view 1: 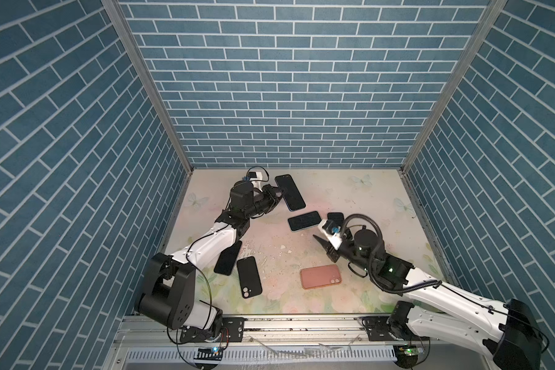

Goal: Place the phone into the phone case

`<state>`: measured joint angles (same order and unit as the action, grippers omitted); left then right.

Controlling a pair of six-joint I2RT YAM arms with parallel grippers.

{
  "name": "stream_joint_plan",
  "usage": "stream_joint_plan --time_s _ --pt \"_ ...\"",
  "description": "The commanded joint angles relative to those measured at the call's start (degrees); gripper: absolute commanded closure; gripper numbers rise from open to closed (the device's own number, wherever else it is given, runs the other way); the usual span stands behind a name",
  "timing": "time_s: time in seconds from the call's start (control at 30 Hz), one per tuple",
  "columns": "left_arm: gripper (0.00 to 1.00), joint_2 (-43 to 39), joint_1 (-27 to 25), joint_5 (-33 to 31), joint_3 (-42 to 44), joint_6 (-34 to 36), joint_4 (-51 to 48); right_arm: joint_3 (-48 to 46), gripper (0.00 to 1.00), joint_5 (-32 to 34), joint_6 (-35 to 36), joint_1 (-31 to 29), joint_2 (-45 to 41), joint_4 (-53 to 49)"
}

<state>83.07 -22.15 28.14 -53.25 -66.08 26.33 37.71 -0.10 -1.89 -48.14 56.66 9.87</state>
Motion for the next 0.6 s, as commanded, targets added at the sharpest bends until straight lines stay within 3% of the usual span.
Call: stream_joint_plan --time_s 0.0,0.13,0.27,0.47,0.57 --pt "1.0 -1.2 -0.1 -1.6 -0.2 2.5 12.7 2.5 0.6 -14.3 -31.5 7.9 2.5 3.0" --pt "1.0 -1.9 -0.1 -3.4 1.1 2.6 17.1 -1.6 0.51 -26.6 -52.0 14.5 7.9 27.1" --pt "1.0 -2.4 -1.1 -5.4 2.7 1.5 22.8 -2.4 0.41 -30.7 -68.2 17.3 16.5 48.2" --pt "1.0 -1.4 -3.8 -8.4 3.8 0.2 30.1 0.5 0.39 -28.8 -82.4 17.3 28.6 69.9" --pt "1.0 0.1 -5.1 -9.5 3.6 -0.6 32.2 2.3 0.41 -28.1 -83.0 16.8 30.6 70.3"
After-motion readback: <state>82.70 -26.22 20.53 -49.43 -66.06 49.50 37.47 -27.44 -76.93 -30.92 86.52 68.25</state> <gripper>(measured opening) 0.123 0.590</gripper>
